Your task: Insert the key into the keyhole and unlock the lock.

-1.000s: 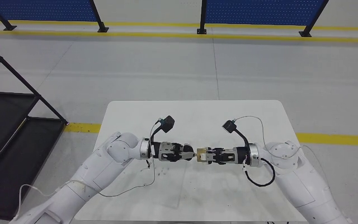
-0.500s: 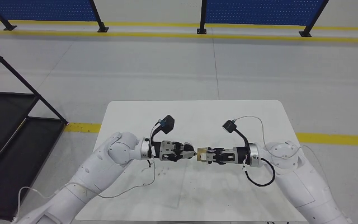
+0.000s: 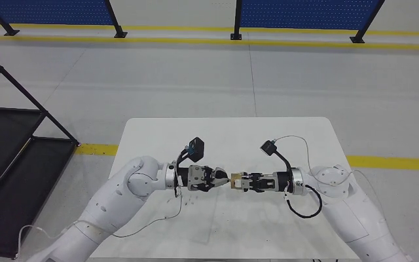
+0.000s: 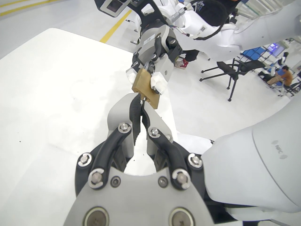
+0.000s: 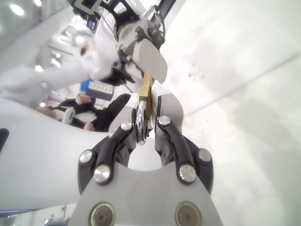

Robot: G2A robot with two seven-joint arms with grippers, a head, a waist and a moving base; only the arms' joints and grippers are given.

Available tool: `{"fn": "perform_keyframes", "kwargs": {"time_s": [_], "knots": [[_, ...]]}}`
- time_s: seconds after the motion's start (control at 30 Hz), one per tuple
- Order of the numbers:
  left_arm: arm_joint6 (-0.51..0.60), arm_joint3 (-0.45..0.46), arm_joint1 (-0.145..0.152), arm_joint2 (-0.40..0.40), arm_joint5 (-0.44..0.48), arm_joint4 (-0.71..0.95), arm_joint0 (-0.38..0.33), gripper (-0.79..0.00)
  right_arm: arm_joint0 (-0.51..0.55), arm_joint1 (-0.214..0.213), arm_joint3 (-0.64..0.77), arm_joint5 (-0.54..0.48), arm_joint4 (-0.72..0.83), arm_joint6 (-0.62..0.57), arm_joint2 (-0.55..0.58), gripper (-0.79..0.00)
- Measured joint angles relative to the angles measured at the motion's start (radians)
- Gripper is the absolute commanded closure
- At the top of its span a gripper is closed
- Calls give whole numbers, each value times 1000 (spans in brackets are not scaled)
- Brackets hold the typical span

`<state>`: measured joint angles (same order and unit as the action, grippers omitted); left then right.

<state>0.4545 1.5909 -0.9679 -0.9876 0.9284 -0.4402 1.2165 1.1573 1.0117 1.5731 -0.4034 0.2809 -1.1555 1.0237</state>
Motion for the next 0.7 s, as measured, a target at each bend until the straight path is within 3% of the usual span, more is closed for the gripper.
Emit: {"fn": "perform_keyframes", "kwargs": {"time_s": [0.7], "knots": [[-303,96,-6,-70,-7,-436,96,0,0,0,0,0,0,0,0,0]]}}
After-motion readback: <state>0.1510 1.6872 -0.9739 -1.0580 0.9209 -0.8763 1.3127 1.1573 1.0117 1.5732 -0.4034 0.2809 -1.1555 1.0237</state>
